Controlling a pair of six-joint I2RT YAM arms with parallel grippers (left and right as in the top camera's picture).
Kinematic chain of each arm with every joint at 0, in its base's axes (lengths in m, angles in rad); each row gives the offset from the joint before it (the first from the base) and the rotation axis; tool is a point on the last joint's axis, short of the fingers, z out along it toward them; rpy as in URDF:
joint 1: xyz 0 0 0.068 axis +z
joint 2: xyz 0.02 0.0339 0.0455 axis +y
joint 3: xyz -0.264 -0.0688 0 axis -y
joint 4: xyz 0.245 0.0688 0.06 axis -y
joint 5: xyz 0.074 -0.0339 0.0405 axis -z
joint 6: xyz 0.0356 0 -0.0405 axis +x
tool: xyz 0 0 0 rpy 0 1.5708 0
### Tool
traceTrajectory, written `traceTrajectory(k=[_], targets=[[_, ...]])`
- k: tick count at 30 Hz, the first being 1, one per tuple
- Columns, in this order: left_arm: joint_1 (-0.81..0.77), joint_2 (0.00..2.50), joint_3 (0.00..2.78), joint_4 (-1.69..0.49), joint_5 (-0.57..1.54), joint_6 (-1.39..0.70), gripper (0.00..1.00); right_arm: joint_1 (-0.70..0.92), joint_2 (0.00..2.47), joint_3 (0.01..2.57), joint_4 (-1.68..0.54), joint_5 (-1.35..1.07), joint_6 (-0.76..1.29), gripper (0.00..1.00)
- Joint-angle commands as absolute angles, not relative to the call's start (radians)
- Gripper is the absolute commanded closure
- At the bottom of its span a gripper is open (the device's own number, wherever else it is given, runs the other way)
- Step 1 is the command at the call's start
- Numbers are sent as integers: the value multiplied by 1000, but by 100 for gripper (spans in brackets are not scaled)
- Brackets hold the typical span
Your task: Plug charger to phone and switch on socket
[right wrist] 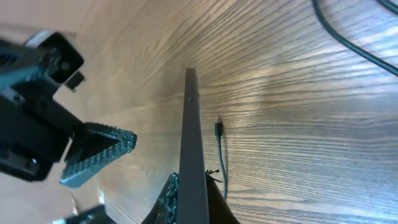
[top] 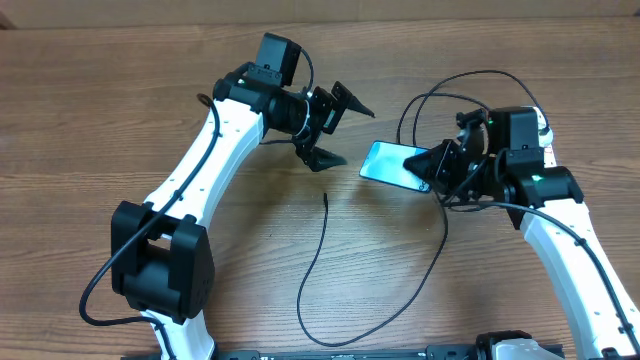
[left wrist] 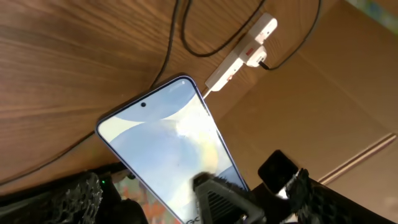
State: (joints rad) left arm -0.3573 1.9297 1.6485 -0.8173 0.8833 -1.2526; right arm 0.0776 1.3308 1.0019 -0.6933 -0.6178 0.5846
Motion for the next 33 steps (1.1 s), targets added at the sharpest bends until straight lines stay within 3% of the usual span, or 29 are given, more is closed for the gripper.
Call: traceTrajectory(k=[1, 9, 15, 33], targets=[[-340, 1884, 1658, -781, 907, -1212, 0, 24, 1326, 1007, -682, -637, 713, 96], [-295, 1873, 1658, -634, 906, -1299, 1, -53, 1326, 1007, -602, -682, 1104, 96], [-289, 1873, 1658, -510, 878, -1398, 1, -51, 1326, 1007, -570, -683, 1526, 96], [-369, 1874, 1658, -512, 748, -1623, 1, 103, 1326, 1007, -242, -704, 1815, 96]])
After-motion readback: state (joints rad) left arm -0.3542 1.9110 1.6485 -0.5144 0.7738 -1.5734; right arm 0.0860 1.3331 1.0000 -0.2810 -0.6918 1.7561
